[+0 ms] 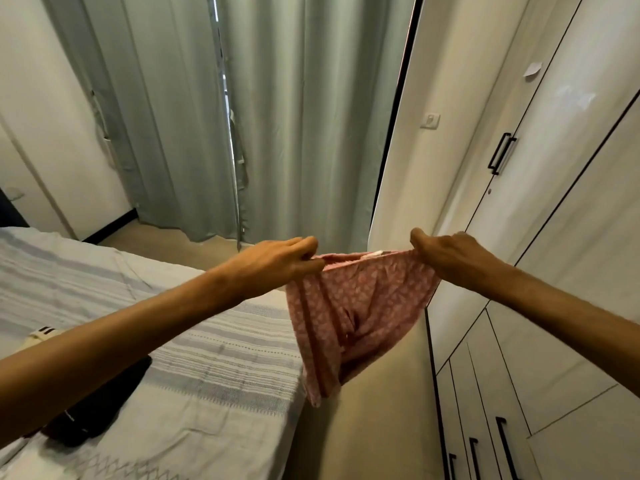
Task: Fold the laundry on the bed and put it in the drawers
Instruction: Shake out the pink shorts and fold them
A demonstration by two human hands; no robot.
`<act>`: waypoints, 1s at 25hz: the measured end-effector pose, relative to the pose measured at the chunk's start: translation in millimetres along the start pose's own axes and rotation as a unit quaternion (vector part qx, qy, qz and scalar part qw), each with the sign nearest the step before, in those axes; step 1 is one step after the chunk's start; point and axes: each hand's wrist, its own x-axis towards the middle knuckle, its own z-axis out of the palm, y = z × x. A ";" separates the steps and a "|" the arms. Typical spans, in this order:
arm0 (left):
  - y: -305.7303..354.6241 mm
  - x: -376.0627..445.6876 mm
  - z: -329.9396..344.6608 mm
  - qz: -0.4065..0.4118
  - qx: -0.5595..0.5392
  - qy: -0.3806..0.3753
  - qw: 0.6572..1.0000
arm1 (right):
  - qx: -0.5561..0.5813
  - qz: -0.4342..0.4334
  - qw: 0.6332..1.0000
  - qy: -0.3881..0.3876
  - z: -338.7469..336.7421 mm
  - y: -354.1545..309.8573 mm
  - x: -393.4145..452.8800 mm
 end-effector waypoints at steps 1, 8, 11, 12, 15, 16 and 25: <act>-6.9 -7.2 5.2 0.021 0.050 -0.015 0.998 | 0.002 0.003 1.000 0.000 3.9 6.4 -7.8; 41.4 -11.8 63.2 0.131 -0.002 -0.025 0.991 | 0.121 0.193 0.957 -0.180 42.1 -25.2 5.7; 61.2 -14.1 109.3 0.278 0.086 0.038 0.956 | 0.249 0.294 0.890 -0.242 65.1 -47.9 29.3; 65.0 -13.1 121.4 0.303 0.099 0.026 0.947 | 0.283 0.308 0.873 -0.253 68.6 -56.2 33.5; 71.3 -9.4 141.3 0.305 0.086 0.052 0.947 | 0.364 0.302 0.853 -0.220 75.7 -82.2 34.2; 70.0 -8.8 144.9 0.297 0.080 0.056 0.950 | 0.364 0.276 0.867 -0.200 81.7 -84.1 34.0; 2.0 0.5 126.1 0.092 -0.111 0.012 0.989 | 0.442 -0.024 0.846 -0.298 51.4 -63.5 17.1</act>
